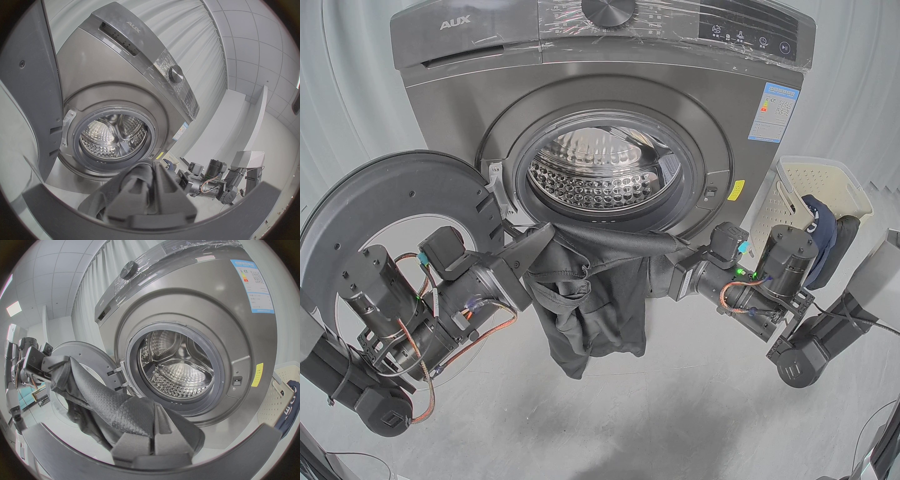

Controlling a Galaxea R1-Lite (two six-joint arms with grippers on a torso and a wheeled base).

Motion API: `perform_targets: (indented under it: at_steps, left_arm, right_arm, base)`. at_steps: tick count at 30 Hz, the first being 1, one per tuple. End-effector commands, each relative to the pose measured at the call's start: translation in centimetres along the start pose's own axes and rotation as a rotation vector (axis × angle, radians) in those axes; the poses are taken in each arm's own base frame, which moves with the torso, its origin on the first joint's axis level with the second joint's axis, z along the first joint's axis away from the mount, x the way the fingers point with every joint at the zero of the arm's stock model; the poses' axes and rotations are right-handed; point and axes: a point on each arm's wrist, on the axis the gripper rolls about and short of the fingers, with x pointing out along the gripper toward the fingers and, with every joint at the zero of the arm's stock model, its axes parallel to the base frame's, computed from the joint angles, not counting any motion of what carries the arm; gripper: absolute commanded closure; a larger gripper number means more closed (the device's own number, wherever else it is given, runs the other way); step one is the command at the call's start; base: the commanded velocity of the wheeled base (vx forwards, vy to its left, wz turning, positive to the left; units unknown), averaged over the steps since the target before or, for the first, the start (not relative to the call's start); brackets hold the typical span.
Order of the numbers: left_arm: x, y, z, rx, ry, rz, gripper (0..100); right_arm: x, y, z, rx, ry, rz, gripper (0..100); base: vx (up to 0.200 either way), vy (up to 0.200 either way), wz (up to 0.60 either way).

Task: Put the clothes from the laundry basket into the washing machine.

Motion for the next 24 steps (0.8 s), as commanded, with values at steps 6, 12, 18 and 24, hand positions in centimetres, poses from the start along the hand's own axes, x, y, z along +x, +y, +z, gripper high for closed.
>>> perform_targets:
  at_steps: [6,12,18,24]
  left_arm:
    - [-1.5,0.7,-2.7,-0.022,0.127,0.041,0]
    - [-1.8,2.7,-7.6,-0.033,0.315,0.113,0]
    - [-1.4,3.9,-10.7,-0.043,0.426,0.11,0]
    - [-1.8,4.8,-13.0,0.002,0.519,0.096,0]
  right_arm:
    - [-1.7,0.6,3.8,-0.001,-0.093,0.017,100]
    - [-1.7,1.8,5.0,0.004,-0.133,0.063,100]
    - [-1.1,3.0,5.9,0.011,-0.168,0.089,100]
    - [-0.3,3.1,6.7,0.014,-0.204,0.083,100]
  base:
    - [0.0,0.0,0.0]
    - [0.0,0.0,0.0]
    - [0.0,0.0,0.0]
    - [0.0,0.0,0.0]
